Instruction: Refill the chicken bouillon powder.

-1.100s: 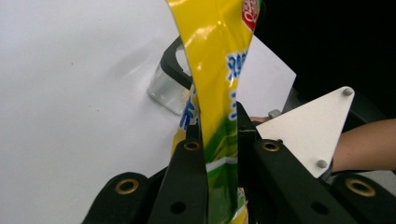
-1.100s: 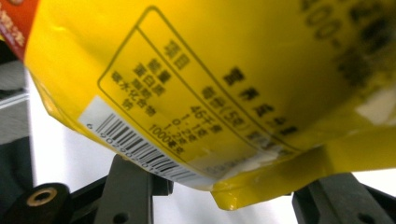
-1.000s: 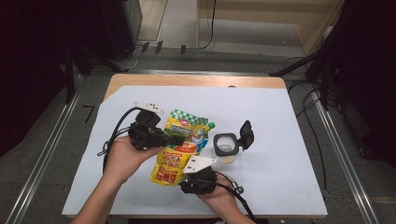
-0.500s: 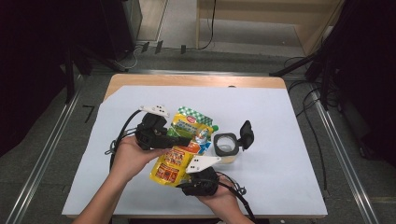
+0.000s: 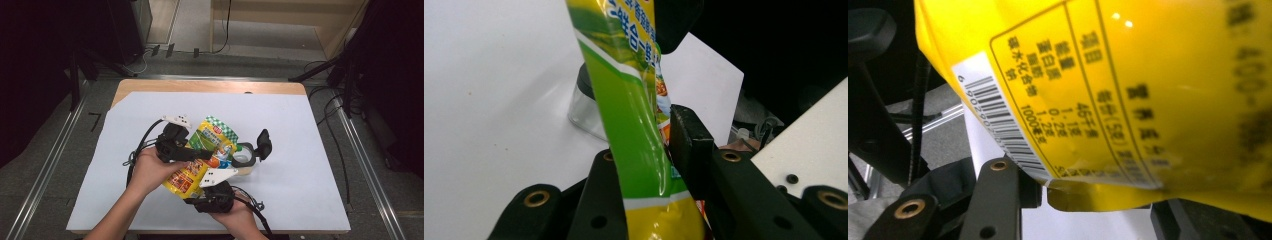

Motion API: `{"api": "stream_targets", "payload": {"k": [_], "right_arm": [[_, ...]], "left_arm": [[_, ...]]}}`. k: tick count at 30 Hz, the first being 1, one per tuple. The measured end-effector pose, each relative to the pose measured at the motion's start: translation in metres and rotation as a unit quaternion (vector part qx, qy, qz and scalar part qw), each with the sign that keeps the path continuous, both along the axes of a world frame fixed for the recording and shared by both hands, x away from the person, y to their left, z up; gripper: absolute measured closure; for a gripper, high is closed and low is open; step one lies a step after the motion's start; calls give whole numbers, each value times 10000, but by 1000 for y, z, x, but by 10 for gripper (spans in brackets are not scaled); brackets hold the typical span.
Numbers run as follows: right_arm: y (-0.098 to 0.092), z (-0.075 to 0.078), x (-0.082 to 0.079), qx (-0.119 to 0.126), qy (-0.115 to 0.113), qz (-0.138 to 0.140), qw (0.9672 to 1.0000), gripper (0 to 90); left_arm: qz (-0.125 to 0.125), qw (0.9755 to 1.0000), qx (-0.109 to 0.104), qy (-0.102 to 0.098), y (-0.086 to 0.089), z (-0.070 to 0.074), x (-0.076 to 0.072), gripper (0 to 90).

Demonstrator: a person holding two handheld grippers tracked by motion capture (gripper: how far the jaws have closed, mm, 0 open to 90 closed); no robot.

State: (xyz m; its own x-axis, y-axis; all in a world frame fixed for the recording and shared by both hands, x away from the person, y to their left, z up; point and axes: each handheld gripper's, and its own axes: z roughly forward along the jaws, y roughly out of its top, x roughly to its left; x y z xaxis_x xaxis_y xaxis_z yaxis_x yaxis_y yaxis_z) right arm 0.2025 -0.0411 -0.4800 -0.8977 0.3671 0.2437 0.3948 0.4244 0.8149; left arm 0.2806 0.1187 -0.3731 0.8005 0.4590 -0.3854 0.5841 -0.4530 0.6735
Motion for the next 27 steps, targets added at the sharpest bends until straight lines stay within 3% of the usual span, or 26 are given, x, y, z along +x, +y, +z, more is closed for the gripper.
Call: {"api": "stream_targets", "payload": {"k": [8,11,20,22,27], "right_arm": [[1,1,-2,67,75,65,9999,632],[4,5,-6,129,-11,120,9998,635],[3,5,-5,44,1,-247,9997,597],[3,4,-6,20,-4,-307,9995,589],[5,7,-10,-155,-290,-485,9983,579]], "left_arm": [[-30,9997,4,229,-7,-4,2,760],[2,9994,50,337,-11,-5,3,750],[272,9993,130,219,-17,-6,2,750],[368,9988,176,270,-18,-6,3,745],[545,9972,192,474,-17,-6,7,743]]}}
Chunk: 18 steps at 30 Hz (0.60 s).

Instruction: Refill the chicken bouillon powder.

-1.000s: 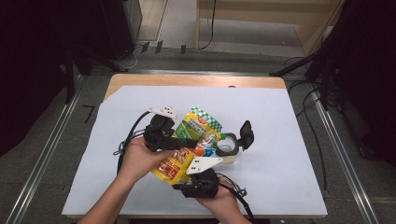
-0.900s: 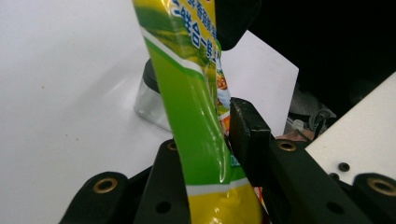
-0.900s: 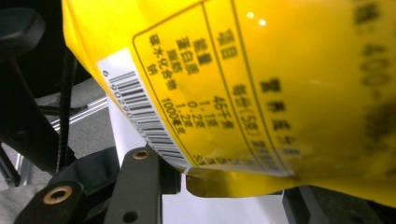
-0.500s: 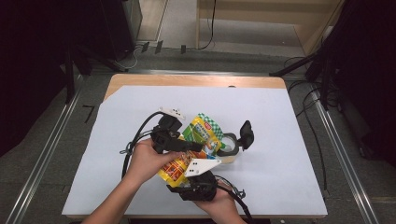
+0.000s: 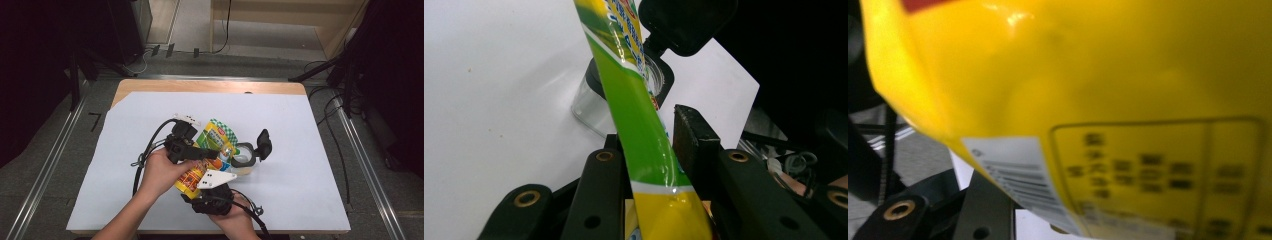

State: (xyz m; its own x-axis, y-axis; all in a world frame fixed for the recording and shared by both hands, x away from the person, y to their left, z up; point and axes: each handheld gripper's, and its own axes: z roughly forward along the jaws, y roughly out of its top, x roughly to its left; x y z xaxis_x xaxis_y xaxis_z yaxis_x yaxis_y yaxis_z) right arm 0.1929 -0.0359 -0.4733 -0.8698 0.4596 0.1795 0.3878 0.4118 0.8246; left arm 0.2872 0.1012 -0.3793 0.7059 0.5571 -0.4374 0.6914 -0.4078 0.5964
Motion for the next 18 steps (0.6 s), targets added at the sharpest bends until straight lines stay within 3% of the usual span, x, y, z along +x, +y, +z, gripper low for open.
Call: {"api": "stream_targets", "payload": {"k": [2,5,9,12,14,18], "right_arm": [[0,2,-1,-42,-39,-56,10000,583],[2,5,-1,-47,75,-61,9999,592],[0,9,2,14,193,-56,9998,583],[0,15,3,9,85,-89,9999,548],[-1,18,4,71,73,-120,9999,580],[-5,23,5,108,154,-131,9997,608]], "left_arm": [[-34,9996,57,262,-3,-1,5,735],[-101,9986,256,454,-9,0,10,732],[-75,9973,405,606,-15,6,18,735],[-83,9968,474,646,-18,13,22,734],[-126,9954,563,763,-21,16,26,733],[-139,9951,491,847,-25,16,28,727]]}}
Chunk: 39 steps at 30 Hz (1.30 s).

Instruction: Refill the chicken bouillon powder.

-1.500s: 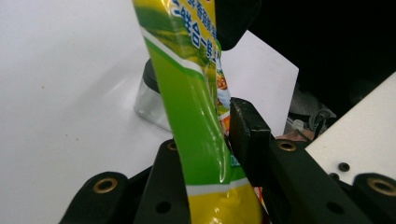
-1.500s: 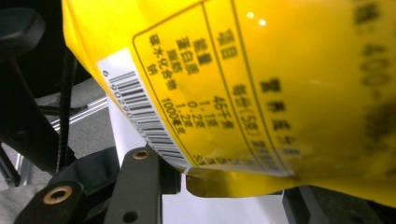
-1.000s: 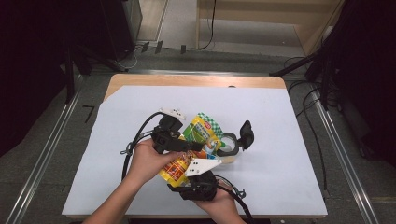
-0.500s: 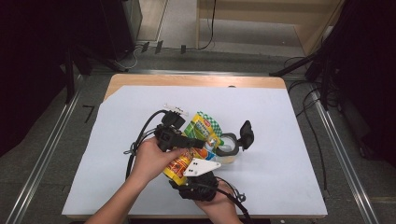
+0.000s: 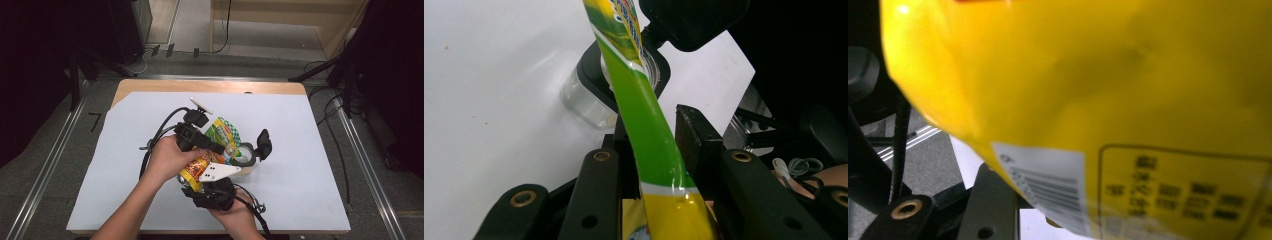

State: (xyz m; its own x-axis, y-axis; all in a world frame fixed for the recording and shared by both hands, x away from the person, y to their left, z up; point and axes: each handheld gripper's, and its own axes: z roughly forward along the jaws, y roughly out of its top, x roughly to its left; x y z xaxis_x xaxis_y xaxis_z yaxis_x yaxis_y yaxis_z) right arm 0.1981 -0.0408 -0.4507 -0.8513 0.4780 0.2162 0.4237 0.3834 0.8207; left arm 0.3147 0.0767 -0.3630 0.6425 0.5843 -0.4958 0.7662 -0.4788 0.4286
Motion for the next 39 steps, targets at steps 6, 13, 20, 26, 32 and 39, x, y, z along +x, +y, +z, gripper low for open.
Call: {"api": "stream_targets", "payload": {"k": [6,13,20,26,32,39], "right_arm": [[-4,-4,3,172,221,37,9996,623],[-6,-5,3,287,303,-4,9991,624],[-10,-6,5,372,356,-29,9987,625],[-6,-5,3,233,152,59,9996,591],[0,-2,-3,-63,-198,8,9998,572],[-3,1,0,-32,-66,-32,10000,611]], "left_arm": [[23,9999,80,-61,-2,-2,-2,710],[-79,9997,237,-46,-3,-1,-8,627],[-24,9989,438,-146,-2,3,-12,666],[109,9973,611,-389,-4,9,-16,751],[230,9972,582,-398,-3,12,-16,783],[249,9974,482,-469,-6,11,-14,792]]}}
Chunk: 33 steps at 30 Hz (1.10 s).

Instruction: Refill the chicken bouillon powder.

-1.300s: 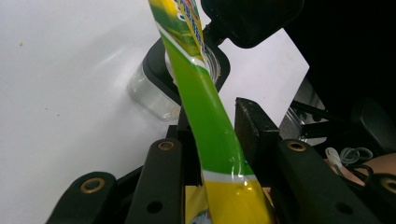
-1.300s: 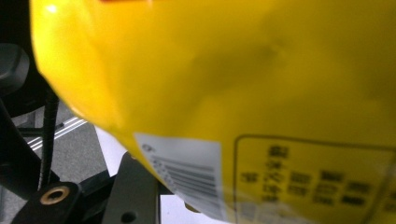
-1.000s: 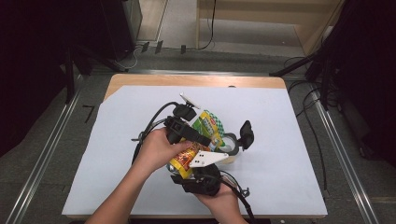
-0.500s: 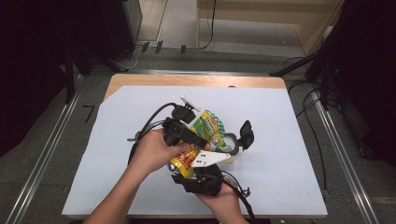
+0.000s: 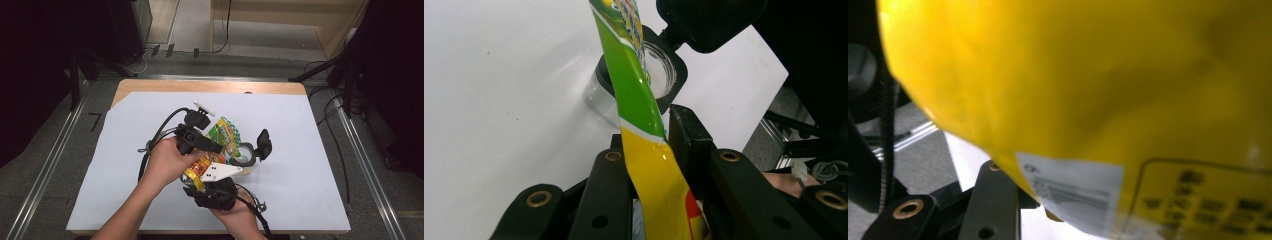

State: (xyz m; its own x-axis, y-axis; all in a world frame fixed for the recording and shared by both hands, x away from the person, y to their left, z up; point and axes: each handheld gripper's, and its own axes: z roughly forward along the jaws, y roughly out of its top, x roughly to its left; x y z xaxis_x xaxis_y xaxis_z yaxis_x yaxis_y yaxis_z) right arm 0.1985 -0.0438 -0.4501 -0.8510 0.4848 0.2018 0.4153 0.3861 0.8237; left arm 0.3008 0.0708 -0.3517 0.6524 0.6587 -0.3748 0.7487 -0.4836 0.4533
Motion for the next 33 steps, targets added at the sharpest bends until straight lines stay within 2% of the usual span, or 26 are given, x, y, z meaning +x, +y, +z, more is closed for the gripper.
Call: {"api": "stream_targets", "payload": {"k": [1,6,10,23,28,33], "right_arm": [[0,0,0,57,85,13,9999,613],[-1,4,1,248,225,34,9994,618],[-2,4,2,419,367,32,9984,623],[0,2,1,204,152,10,9997,598],[1,1,1,194,112,6,9997,598],[2,0,0,206,117,53,9997,575]], "left_arm": [[0,10000,-35,26,0,0,1,792],[5,9994,-243,244,3,1,5,770],[20,9993,-240,286,0,2,4,758],[-14,9999,-73,143,-7,4,0,773],[-14,10000,61,41,-12,7,-3,773],[-54,9999,50,80,-12,8,-2,773]]}}
